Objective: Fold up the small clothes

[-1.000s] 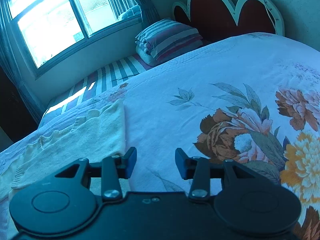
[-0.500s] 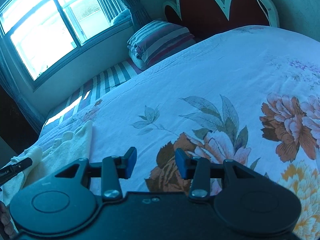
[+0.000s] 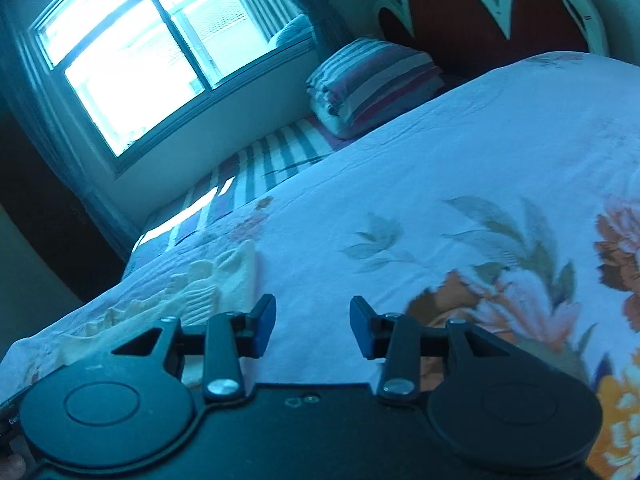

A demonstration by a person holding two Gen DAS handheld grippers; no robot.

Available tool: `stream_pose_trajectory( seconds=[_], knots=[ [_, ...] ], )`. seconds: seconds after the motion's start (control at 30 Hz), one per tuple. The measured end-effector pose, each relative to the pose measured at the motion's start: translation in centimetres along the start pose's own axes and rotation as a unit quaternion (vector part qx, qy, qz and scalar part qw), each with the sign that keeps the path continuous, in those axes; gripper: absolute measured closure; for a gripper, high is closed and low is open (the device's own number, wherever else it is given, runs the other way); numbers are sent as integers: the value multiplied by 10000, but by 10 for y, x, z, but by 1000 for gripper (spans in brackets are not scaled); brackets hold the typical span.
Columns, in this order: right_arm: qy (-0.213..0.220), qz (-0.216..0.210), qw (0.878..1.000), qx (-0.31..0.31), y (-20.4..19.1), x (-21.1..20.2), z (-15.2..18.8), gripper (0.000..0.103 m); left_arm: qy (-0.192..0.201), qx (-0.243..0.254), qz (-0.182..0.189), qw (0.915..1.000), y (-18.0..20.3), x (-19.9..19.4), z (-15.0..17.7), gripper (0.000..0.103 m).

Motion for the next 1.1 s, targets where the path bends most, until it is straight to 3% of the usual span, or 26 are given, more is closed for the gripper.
stream_pose_trajectory(
  seconds=[0.13,0.27,0.5,0.67,0.77,0.8,0.83,1.1],
  knots=[
    [-252,-595,9979,-40,-44,25,17,71,-300,-143,-871,9956,-84,-16,21,33],
    [-480,-743,9960,125,-69,50,27,71,-559,-20,-1205,9911,-121,-11,30,33],
    [-647,-766,9927,674,-78,76,39,65,-598,-180,-1106,9919,-140,7,32,33],
    [-510,-617,9949,618,-88,82,41,65,-561,-551,-1080,9910,-158,20,30,33],
    [-467,-480,9959,615,-91,85,40,70,-536,-474,-1058,9918,-158,21,36,33],
    [-445,-422,9964,583,-91,85,38,79,-527,-481,-1063,9918,-158,21,37,33],
    [-414,-362,9973,481,-92,85,36,98,-526,-497,-1066,9917,-158,21,37,33],
    [-95,-250,9996,-120,-99,57,25,97,-515,-467,-1091,9916,-157,25,37,33]
  ],
)
Point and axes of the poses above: each gripper's, at about its wrist camera, not at the fingertips, and x roughly the way its jaws point, y to its right, z to its underside, the point moved 2 cm from there along x, roughly the way its jaws point, and after that the axes turned 1 degree about -x, right-handed, at the moved point
